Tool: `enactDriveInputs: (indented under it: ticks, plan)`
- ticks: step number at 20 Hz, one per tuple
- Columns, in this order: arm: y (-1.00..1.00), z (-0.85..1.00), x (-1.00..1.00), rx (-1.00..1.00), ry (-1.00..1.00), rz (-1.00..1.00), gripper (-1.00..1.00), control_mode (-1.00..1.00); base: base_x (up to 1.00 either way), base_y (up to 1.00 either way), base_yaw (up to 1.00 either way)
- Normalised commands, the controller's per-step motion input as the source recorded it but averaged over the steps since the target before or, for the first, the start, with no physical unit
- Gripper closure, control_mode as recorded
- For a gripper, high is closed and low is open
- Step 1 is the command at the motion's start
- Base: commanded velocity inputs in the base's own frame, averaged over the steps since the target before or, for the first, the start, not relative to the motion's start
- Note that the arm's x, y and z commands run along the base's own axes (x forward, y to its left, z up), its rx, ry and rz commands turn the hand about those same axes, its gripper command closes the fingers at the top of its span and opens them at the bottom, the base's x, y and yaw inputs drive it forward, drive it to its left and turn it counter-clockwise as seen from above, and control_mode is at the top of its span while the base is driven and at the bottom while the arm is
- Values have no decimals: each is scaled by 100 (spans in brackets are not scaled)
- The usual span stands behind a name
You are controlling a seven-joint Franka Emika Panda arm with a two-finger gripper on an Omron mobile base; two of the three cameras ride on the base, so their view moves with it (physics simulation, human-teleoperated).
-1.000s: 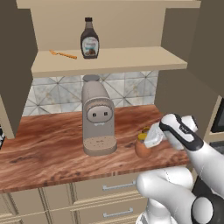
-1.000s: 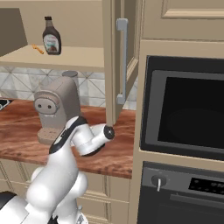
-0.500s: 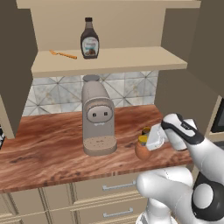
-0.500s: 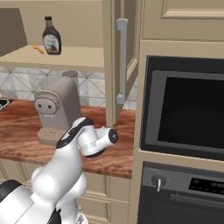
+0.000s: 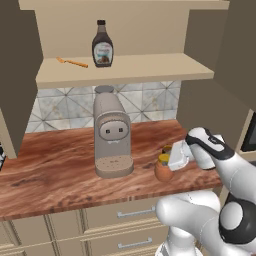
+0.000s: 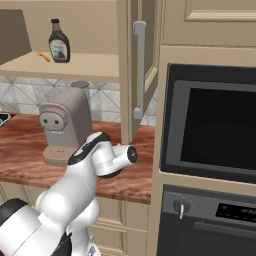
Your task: Pick the syrup bottle and honey bottle from the cabinet and place them next to the mug.
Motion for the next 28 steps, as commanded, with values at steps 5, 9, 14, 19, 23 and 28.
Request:
enactDriveInputs:
  ticks: [5,9,14,19,23,28]
  plan:
    - [15,-2,0,0,0,0,100,-100,0,0,0]
    - [17,-6,0,0,0,0,100,-100,0,0,0]
    - [17,-3,0,0,0,0,100,-100,0,0,0]
    - [16,-6,0,0,0,0,100,-100,0,0,0]
    - [14,-5,12,0,0,0,100,-100,0,0,0]
    - [15,-1,11,0,0,0,100,-100,0,0,0]
